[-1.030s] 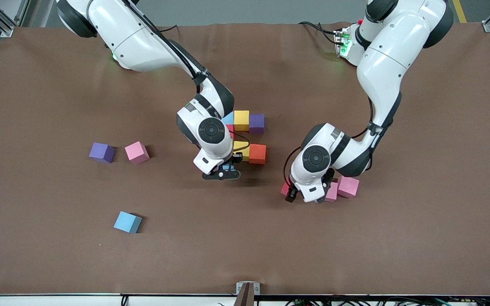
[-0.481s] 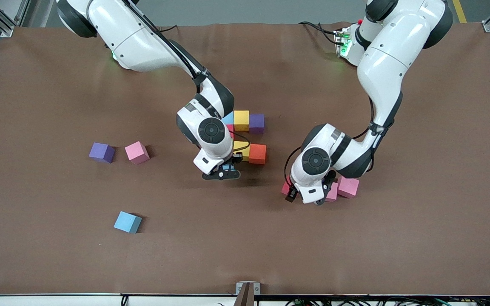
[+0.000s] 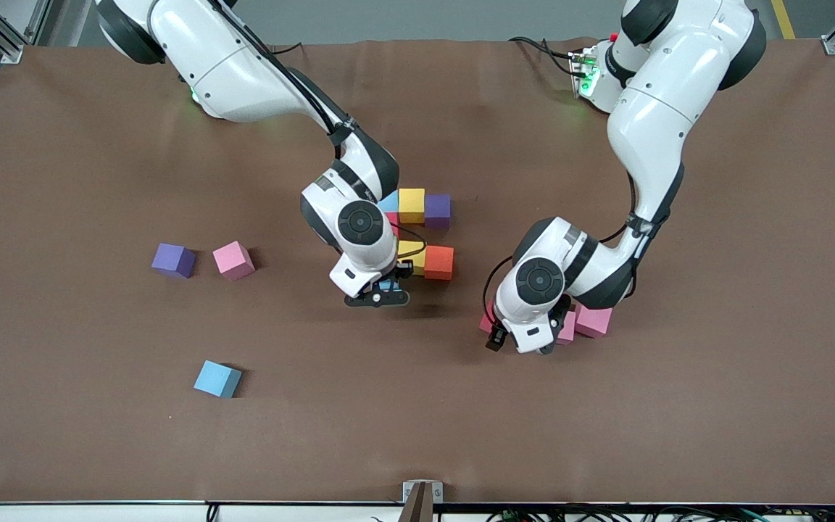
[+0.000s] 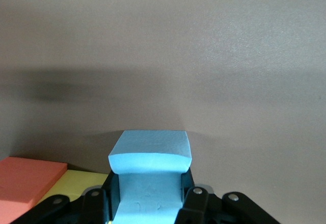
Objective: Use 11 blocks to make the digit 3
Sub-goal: 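Grasp the pink-red cube with the left gripper while the right gripper holds blue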
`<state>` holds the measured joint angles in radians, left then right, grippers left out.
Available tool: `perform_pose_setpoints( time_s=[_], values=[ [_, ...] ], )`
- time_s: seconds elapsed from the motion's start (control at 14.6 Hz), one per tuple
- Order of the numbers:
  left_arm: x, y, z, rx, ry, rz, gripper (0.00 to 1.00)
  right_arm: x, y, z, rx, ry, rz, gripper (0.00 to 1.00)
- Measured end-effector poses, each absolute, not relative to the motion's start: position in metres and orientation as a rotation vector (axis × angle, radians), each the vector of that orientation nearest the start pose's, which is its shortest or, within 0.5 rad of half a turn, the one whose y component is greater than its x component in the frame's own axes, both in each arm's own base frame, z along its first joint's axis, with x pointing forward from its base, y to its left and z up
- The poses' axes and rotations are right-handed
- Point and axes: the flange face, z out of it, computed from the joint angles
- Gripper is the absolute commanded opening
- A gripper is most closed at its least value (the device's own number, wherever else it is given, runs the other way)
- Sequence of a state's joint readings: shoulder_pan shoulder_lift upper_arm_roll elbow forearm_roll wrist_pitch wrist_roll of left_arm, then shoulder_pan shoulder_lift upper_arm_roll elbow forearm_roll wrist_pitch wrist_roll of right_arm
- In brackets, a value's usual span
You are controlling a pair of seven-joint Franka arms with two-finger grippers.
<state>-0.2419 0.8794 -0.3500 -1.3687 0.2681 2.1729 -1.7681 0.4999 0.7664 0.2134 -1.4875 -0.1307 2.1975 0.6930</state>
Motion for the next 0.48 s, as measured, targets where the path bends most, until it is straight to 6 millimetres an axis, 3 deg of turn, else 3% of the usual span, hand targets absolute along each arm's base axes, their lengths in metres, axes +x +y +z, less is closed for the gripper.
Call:
perform_pose_setpoints(
  time_s=[0.07, 0.14, 0.21, 0.27, 0.48],
  values=[
    [0.6419, -0.3533, 0.2074, -2.648, -1.693, 0.084, 1.0, 0.5575, 0.4428, 0.2222, -3.13, -0.069, 0.09, 0.11],
    [0.6422, -0.3533, 0.2077, -2.648, -1.694, 0.083, 0.92, 0.5575, 0.4428, 0.2222, -3.13, -0.069, 0.09, 0.73],
    [0.6422, -0.3533, 0.2078, -2.648, -1.695, 0.083, 0.81, 0.5575, 0.4428, 0.2222, -3.13, -0.069, 0.09, 0.94],
    [0.6422, -0.3533, 0.2076, -2.648, -1.695, 0.084, 0.68, 0.5576, 0.4426, 0.2221, -3.13, -0.068, 0.09, 1.0],
    [0.6423, -0.3533, 0.2078, -2.647, -1.695, 0.084, 0.4, 0.5599, 0.4397, 0.2219, -3.131, -0.092, 0.088, 1.0]
  ],
)
